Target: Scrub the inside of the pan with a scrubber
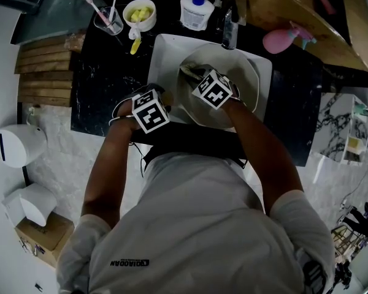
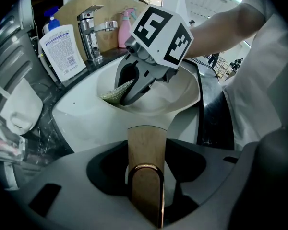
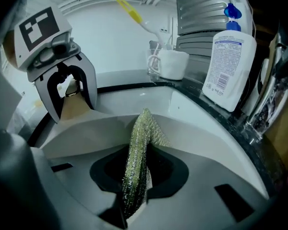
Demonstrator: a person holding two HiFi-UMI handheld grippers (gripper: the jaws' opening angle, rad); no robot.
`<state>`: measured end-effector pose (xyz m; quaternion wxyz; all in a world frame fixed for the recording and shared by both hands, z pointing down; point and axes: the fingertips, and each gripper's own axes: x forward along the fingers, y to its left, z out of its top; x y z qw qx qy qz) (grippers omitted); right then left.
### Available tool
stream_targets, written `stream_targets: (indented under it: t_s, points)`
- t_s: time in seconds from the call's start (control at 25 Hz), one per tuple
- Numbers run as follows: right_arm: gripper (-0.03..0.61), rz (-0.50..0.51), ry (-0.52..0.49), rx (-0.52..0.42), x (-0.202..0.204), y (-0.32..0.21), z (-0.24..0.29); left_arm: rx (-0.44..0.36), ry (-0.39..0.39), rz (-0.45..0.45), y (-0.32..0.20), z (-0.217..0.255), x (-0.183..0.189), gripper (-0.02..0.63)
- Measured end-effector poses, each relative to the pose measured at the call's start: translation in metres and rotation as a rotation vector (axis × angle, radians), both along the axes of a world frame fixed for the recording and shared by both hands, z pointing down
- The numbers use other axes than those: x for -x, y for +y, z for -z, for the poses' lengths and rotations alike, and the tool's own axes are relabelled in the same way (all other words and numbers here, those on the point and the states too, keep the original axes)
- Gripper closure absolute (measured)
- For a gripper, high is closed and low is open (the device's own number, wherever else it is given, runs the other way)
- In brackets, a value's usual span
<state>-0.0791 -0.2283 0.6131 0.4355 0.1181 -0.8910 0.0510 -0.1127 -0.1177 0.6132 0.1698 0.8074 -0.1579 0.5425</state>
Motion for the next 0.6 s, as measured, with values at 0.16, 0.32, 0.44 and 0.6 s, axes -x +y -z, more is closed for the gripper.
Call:
stream_targets:
  t_s: [0.16,0.32,0.44,0.6]
  points:
    - [0.488,0.056,0.008,-0.001,0.002,0.010,0.003,-0.009,-0.004,-0.002,0.000,0.000,0.001,0.376]
    - [0.488,0.132,0.015,0.012,0.002,0.026,0.004,-0.012,-0.006,-0.003,0.000,-0.001,0.000,0.376]
    - [0.488,0.205,0.021,0.031,0.001,0.040,0.004,-0.013,-0.007,-0.004,0.000,-0.001,0.000,0.376]
    - [0.488,0.292,0.038,0.052,-0.003,0.061,0.001,-0.021,-0.011,-0.007,0.000,-0.001,0.000,0.376]
